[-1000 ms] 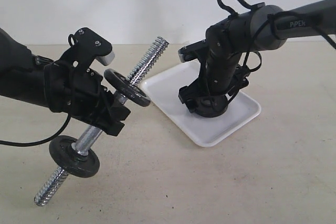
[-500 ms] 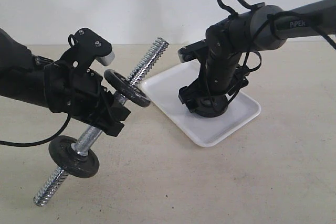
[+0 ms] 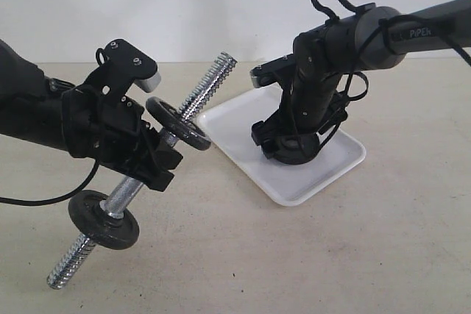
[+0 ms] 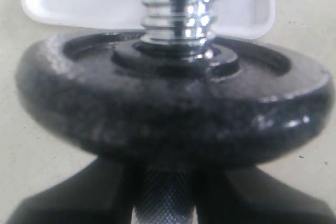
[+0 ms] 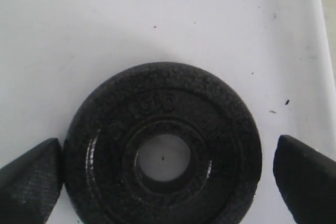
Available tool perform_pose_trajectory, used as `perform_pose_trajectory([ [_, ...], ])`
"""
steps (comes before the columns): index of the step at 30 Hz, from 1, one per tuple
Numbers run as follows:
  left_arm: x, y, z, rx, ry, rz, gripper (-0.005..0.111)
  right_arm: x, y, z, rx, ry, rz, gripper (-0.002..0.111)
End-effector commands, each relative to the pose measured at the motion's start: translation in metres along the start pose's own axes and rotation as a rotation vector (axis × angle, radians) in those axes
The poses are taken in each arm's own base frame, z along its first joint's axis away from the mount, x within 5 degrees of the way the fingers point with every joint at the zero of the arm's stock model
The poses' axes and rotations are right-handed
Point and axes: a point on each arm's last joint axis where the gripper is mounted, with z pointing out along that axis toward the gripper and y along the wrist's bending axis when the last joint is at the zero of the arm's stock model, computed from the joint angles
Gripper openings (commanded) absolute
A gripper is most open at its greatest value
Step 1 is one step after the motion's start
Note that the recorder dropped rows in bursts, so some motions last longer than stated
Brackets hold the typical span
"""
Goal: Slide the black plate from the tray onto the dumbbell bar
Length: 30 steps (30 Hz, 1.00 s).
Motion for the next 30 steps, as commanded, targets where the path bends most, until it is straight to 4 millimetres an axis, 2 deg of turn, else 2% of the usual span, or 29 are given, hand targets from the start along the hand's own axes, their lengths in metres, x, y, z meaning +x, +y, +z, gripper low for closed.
perform_pose_trajectory([
  [1,-0.0215,0.0053,-0.0201,-0.071,-0.121,-0.019,0.004,0.0289,0.005,0.0305,-0.028,0.199,-0.063,0.105],
  [20,-0.0214,0.0052,-0.0201,-0.07,-0.12,-0.019,0.004,0.0281,0.0029,0.0306,-0.006,0.191,-0.084,0.105],
  [30,-0.0214,0.0052,-0.0201,-0.07,-0.12,-0.019,0.004,0.0356,0.0041,0.0371,-0.009,0.199,-0.093,0.105],
])
